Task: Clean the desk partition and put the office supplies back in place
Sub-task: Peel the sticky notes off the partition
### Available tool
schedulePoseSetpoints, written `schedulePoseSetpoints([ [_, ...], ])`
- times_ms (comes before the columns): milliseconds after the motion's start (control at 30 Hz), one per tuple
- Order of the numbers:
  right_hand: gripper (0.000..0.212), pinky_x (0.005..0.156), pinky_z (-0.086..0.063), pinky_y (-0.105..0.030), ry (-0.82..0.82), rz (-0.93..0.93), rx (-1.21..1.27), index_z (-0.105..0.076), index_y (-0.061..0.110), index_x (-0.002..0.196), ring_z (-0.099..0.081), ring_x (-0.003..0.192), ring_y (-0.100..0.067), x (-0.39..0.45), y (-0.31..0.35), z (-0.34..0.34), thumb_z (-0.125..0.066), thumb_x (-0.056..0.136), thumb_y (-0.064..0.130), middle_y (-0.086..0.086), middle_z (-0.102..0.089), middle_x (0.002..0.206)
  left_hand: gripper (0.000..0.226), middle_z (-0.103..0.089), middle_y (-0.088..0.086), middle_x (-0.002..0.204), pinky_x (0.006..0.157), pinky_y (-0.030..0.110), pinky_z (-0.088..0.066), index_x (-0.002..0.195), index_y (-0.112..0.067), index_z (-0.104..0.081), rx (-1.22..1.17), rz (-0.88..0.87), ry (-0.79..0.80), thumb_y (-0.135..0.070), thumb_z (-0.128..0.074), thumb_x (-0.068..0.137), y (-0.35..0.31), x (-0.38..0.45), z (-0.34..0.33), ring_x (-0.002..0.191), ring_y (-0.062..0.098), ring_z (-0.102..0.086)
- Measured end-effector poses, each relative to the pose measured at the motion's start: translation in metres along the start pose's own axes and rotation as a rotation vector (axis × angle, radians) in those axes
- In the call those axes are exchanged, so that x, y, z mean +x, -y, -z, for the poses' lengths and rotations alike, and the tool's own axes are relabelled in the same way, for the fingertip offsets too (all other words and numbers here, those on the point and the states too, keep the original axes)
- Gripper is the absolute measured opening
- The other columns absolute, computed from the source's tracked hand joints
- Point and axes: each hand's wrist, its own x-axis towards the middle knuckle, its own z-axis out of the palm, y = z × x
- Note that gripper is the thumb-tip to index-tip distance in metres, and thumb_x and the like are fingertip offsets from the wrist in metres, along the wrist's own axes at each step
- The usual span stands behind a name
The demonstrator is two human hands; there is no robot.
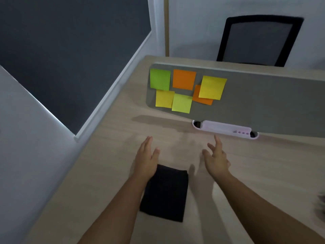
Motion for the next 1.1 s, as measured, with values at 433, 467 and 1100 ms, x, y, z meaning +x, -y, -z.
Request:
schedulePoseSetpoints([
  [433, 0.039, 0.075, -0.038, -0.031, -0.151, -0.152, 0.896, -0.053, 0.02, 0.122, -0.049, 0.094, -0.019, 0.123, 0.111, 0.058, -0.062, 0.084, 0.021, -0.004, -0.055, 0.107, 0.049, -0.053, 0.004, 0.131, 0.108, 0.041, -0.039, 0.136, -0.012, -0.047, -0.883, 0.31, 0.041, -0.03, -0.059, 0.093, -0.178, 0.131, 0.012, 0.127, 0.024, -0.049],
  [467, 0.039, 0.073, -0.038, -0.03, -0.152, -0.161, 0.909, -0.053, 0.019, 0.121, -0.049, 0.092, -0.019, 0.126, 0.112, 0.058, -0.064, 0.083, 0.022, -0.004, -0.056, 0.105, 0.044, -0.054, 0.002, 0.122, 0.106, 0.039, -0.039, 0.132, -0.012, -0.05, -0.931, 0.342, 0.042, -0.031, -0.059, 0.093, -0.184, 0.136, 0.012, 0.122, 0.024, -0.05],
  [1100, 0.009, 0.076, -0.041, -0.03, -0.086, -0.189, 1.017, -0.062, 0.019, 0.08, -0.055, 0.087, -0.016, 0.116, 0.082, 0.031, -0.068, 0.085, 0.016, 0.004, -0.064, 0.084, 0.032, -0.061, 0.008, 0.105, 0.096, 0.035, -0.05, 0.113, -0.009, -0.06, -1.587, 0.569, -0.122, -0.014, -0.072, 0.084, -0.216, 0.157, 0.006, 0.105, 0.024, -0.058],
])
